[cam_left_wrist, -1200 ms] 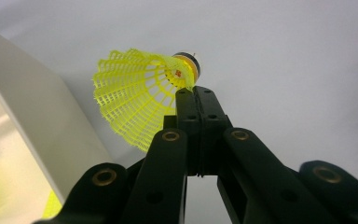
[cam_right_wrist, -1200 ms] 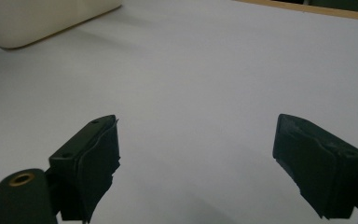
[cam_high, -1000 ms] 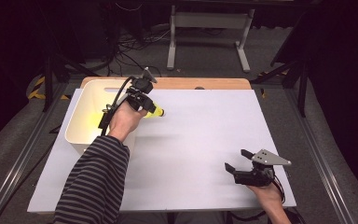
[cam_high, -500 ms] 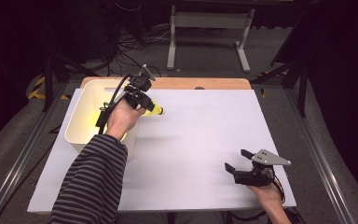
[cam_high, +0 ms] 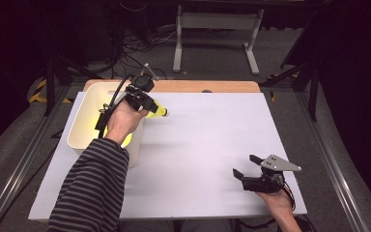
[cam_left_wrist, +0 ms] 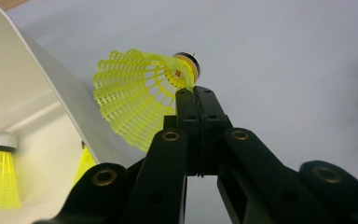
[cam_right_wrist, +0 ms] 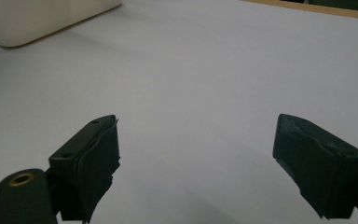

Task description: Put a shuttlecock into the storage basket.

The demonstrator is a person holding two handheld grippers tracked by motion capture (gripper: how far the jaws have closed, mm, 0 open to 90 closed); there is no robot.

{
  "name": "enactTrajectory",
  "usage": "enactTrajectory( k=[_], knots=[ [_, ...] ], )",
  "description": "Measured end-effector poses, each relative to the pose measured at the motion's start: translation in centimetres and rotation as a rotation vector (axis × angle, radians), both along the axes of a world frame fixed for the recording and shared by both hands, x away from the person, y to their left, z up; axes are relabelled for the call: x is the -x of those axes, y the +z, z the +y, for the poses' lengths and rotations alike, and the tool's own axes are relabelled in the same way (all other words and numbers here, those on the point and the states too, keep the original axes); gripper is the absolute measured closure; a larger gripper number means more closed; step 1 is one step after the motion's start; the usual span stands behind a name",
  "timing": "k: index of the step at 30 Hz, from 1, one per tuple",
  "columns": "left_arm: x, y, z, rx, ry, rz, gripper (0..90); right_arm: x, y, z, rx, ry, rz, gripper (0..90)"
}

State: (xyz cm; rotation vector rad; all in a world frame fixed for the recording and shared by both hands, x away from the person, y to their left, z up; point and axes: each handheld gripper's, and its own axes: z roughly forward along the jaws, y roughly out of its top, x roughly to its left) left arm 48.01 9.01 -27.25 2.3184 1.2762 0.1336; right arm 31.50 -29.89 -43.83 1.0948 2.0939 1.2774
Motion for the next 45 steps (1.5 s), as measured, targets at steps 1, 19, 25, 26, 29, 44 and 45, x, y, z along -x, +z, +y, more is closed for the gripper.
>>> enactTrajectory(
  k=[1, 19, 25, 26, 29, 44, 45],
  knots=[
    [0.0, 0.1, 0.1, -0.002, -0.004, -0.003, 90.0, 0.0, 0.0, 0.0, -0.001, 0.0, 0.0, 14.8],
    [0.1, 0.8, 1.0, 0.012, 0.015, -0.013, 90.0, 0.0, 0.0, 0.0, 0.0, 0.001, 0.0, 14.8],
    [0.2, 1.1, 1.5, 0.017, 0.023, -0.021, 90.0, 0.0, 0.0, 0.0, 0.0, 0.001, 0.0, 14.8],
    [0.2, 1.2, 1.6, 0.016, 0.022, -0.024, 90.0, 0.0, 0.0, 0.0, 0.0, 0.001, 0.001, 14.8],
    [0.3, 1.4, 1.8, 0.022, 0.025, -0.026, 90.0, 0.0, 0.0, 0.0, 0.001, 0.001, 0.0, 14.8],
    [0.3, 1.6, 2.0, 0.022, 0.028, -0.033, 90.0, 0.0, 0.0, 0.0, -0.001, -0.001, 0.001, 14.8],
    [0.3, 1.6, 2.1, 0.02, 0.029, -0.036, 90.0, 0.0, 0.0, 0.0, 0.0, -0.001, 0.0, 14.8]
  ],
)
